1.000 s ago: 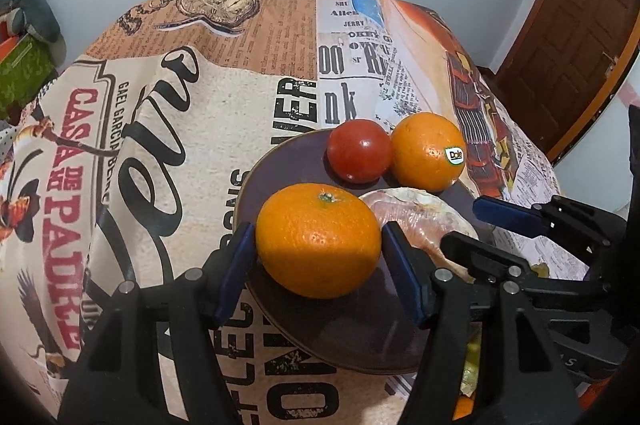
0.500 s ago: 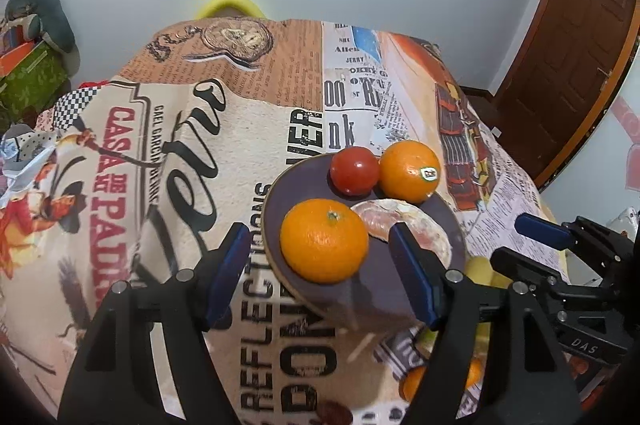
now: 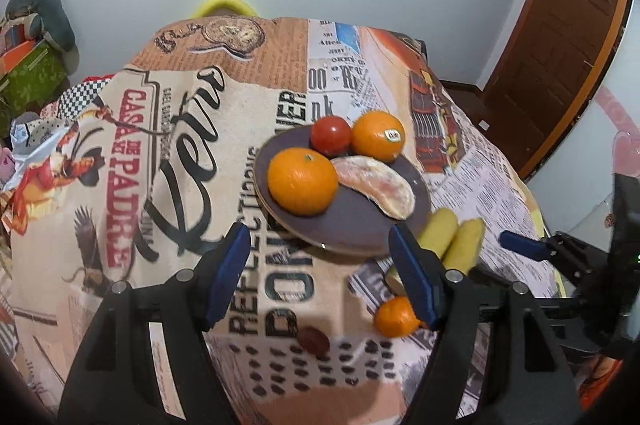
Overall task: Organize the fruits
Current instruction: 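Withdraw both grippers from the plate toward the corn cobs, then grasp one corn cob with the left gripper while the right gripper grasps the other cob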
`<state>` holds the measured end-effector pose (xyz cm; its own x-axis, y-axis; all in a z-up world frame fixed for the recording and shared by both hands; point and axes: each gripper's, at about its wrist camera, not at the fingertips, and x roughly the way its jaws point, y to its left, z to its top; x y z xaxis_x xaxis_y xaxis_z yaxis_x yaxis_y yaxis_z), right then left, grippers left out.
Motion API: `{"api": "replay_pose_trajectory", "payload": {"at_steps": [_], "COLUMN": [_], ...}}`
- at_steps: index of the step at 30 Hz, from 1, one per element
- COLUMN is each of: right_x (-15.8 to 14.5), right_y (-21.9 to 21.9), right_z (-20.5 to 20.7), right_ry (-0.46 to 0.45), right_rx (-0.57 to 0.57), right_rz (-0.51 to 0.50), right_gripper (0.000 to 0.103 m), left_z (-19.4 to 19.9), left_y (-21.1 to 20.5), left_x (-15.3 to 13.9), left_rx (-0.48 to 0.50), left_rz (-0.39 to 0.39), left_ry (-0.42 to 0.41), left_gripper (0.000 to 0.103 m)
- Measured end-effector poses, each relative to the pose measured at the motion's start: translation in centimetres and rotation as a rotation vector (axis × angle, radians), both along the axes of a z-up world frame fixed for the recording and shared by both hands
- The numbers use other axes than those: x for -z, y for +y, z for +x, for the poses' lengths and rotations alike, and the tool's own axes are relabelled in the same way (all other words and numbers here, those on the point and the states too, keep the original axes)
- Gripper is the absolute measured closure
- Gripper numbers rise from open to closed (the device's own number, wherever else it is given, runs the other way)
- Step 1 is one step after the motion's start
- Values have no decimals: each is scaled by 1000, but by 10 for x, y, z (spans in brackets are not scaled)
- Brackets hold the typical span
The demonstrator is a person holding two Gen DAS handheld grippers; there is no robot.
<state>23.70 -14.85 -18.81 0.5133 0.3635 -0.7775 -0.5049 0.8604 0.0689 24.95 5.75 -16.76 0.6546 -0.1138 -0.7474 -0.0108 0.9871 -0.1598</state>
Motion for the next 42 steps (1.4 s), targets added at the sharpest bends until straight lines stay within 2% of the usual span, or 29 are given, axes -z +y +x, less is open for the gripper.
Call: {"api": "replay_pose_trajectory", "payload": {"at_steps": [4, 9, 12, 14, 18, 19, 20, 22, 26, 28, 31, 34, 38, 40, 42], "right_x": [15, 25, 24, 24, 26, 26, 27, 29, 25, 21, 18, 17, 23, 25, 26], "right_y": [2, 2, -8, -13, -27, -32, -36, -47, -72, -73, -65, -50, -36, -35, -37], "right_z": [-1, -1, -3, -5, -10, -12, -11, -9, -3, 0, 3, 9, 19, 21, 20], "right_ry": [36, 52, 69, 77, 74, 70, 56, 56, 102, 109, 101, 67, 83, 86, 85], "right_rx": [4, 12, 7, 8, 21, 31, 50, 72, 113, 121, 120, 120, 114, 119, 131], "right_rz": [-6, -7, 45, 57, 48, 39, 7, -13, 64, 99, 117, 84, 85, 80, 82], "right_gripper": [46, 47, 58, 62, 65, 72, 73, 73, 73, 70, 64, 64, 61, 49, 49], "left_z": [-7, -6, -2, 1, 9, 12, 14, 19, 27, 30, 34, 36, 34, 31, 28], "left_y": [-8, -23, -35, -44, -59, -63, -66, -71, -79, -83, -86, -86, -85, -83, -83], "left_x": [9, 22, 31, 36, 46, 49, 52, 57, 66, 72, 81, 82, 82, 80, 75], "left_rx": [17, 59, 93, 115, 155, 165, 169, 181, 197, 202, 210, 213, 221, 226, 235], "left_rz": [-5, -8, -9, -4, -3, -1, 0, -3, 3, 2, -9, -21, -31, -43, -51], "left_ry": [18, 56, 83, 99, 128, 136, 144, 160, 180, 193, 211, 201, 185, 176, 163], "left_gripper": [32, 42, 46, 46, 46, 46, 46, 46, 46, 46, 55, 56, 57, 59, 61]}}
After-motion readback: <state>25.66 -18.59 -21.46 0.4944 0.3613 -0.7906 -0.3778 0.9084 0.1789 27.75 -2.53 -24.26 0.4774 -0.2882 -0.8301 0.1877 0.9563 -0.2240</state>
